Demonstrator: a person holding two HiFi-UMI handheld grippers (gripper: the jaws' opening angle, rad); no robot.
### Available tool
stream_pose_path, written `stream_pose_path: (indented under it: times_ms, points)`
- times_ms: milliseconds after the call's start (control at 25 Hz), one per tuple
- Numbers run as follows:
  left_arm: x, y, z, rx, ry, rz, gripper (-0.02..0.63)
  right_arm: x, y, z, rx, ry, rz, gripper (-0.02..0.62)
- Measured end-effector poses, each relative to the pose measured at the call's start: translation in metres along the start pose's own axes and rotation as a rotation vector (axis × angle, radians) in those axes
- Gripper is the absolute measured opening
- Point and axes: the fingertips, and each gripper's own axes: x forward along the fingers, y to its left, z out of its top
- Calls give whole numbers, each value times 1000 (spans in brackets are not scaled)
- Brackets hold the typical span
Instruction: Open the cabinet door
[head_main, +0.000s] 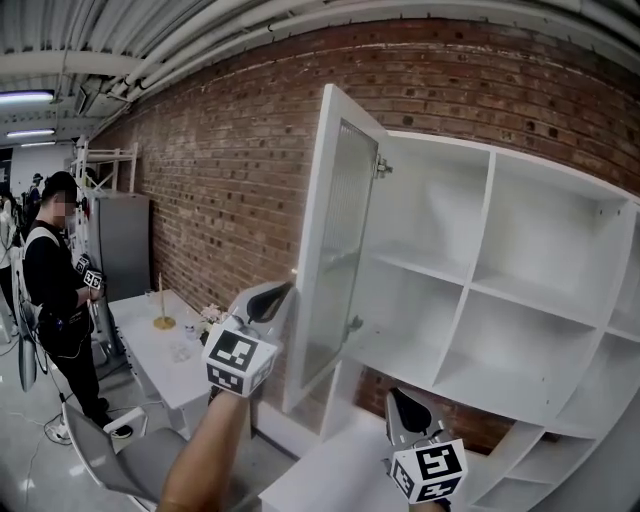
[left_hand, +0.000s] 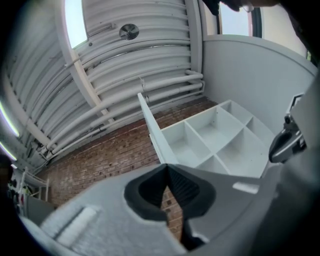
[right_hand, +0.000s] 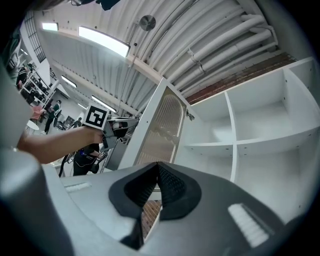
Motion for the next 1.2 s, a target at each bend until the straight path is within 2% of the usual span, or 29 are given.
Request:
stream_pose_path:
  times_ms: [240, 480, 800, 1200]
  points:
    - [-28, 13, -10, 4, 32, -22, 0, 16, 29, 8, -7, -7, 23, 5]
    - [-61, 7, -15, 4, 49, -70, 0, 34, 51, 17, -23, -20, 46, 5]
    - [-105, -11, -39, -25, 75, -98, 0, 44, 63, 25, -49, -43, 42, 5]
    - [-135, -22, -59, -60, 106, -106, 0, 44, 64, 25, -57, -48, 36, 5]
